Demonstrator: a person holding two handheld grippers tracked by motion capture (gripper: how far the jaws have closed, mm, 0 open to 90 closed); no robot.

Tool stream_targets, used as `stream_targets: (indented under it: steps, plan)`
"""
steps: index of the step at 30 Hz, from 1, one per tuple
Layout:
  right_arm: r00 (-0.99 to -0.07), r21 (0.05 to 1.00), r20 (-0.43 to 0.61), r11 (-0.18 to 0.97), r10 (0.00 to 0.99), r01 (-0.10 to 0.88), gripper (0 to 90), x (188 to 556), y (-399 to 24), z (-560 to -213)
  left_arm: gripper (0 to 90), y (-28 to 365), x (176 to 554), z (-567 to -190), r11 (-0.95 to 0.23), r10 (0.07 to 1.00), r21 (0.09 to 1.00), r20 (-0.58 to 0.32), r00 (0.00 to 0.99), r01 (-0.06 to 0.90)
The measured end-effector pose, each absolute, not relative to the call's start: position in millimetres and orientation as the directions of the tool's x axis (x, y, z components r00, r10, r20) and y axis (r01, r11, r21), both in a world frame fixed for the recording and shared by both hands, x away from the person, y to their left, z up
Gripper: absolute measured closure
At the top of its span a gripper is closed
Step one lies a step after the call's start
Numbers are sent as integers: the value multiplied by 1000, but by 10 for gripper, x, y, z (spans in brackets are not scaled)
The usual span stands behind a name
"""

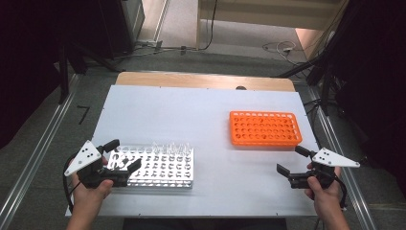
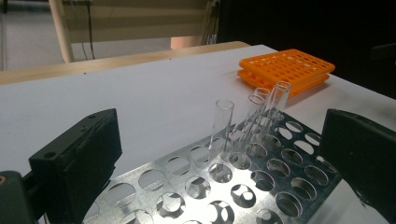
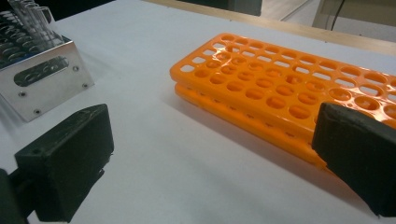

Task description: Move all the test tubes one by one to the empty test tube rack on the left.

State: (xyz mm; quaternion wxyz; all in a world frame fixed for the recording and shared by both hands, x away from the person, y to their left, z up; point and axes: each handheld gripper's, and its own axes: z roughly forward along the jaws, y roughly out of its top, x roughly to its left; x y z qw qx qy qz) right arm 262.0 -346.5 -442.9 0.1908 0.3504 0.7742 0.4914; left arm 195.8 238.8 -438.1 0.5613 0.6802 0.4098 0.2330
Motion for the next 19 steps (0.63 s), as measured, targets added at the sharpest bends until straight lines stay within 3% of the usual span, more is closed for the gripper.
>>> stream_targets:
  steps: [19]
  plan:
    - [-653,902,61,239,755,360,0,2607,-3622,-4493,0,2384,1948,-4448,-21,811,957,-153,565,289]
